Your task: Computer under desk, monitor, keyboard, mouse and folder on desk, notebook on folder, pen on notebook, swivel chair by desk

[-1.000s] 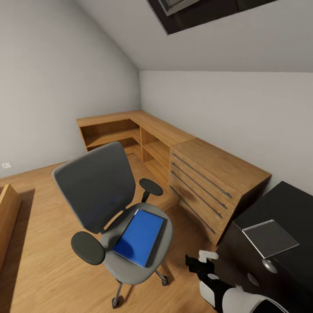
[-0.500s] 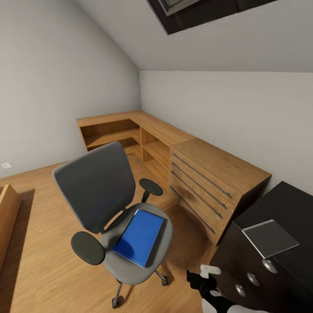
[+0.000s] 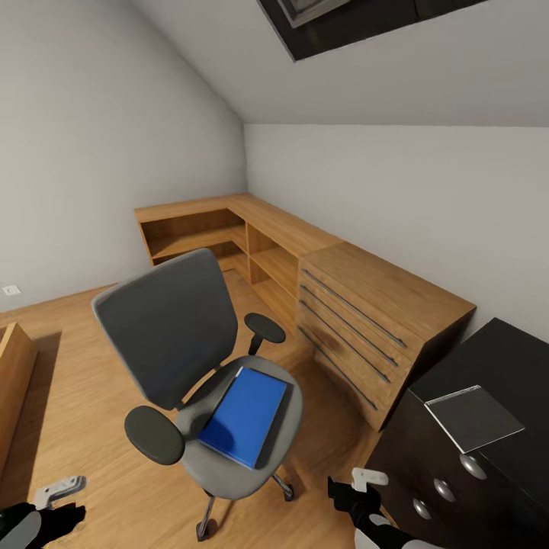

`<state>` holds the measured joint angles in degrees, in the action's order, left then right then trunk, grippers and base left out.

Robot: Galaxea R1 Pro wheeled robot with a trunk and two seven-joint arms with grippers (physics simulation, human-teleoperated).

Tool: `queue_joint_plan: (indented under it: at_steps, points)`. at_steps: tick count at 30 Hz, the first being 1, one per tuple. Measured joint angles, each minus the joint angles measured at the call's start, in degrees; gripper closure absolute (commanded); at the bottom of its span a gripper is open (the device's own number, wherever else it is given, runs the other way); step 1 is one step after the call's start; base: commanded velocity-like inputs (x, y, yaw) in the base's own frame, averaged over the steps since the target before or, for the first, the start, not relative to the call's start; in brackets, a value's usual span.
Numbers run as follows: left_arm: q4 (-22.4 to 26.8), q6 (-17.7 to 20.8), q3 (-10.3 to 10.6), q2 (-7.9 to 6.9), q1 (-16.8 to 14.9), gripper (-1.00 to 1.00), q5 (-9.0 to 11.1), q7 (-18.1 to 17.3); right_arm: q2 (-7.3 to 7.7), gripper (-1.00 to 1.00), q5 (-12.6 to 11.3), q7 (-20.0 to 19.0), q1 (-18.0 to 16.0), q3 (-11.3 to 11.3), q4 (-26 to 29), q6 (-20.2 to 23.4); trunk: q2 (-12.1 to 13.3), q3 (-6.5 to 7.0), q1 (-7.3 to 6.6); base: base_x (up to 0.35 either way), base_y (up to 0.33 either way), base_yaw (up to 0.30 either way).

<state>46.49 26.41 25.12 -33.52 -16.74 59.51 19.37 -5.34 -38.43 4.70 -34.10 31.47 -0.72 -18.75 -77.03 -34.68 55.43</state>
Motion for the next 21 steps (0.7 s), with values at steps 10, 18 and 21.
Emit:
queue_joint_plan:
  at_steps: [10,18,21]
  points:
    - [18.0,14.7,-12.2,0.18,-0.8,-1.00,0.1,15.7,0.01,-1.00,0.1,0.0,0.0,0.0,0.0,0.0,0.0,0.00,0.00,0.000,0.000,0.000]
    - [20.2,23.3,-14.1,0.06,-6.6,-1.00,0.9,16.4,0.01,-1.00,0.2,0.0,0.0,0.0,0.0,0.0,0.0,0.00,0.00,0.000,0.000,0.000]
    - [21.5,25.3,-15.1,0.02,-8.8,-1.00,2.3,16.6,0.01,-1.00,0.8,0.0,0.0,0.0,0.0,0.0,0.0,0.00,0.00,0.000,0.000,0.000]
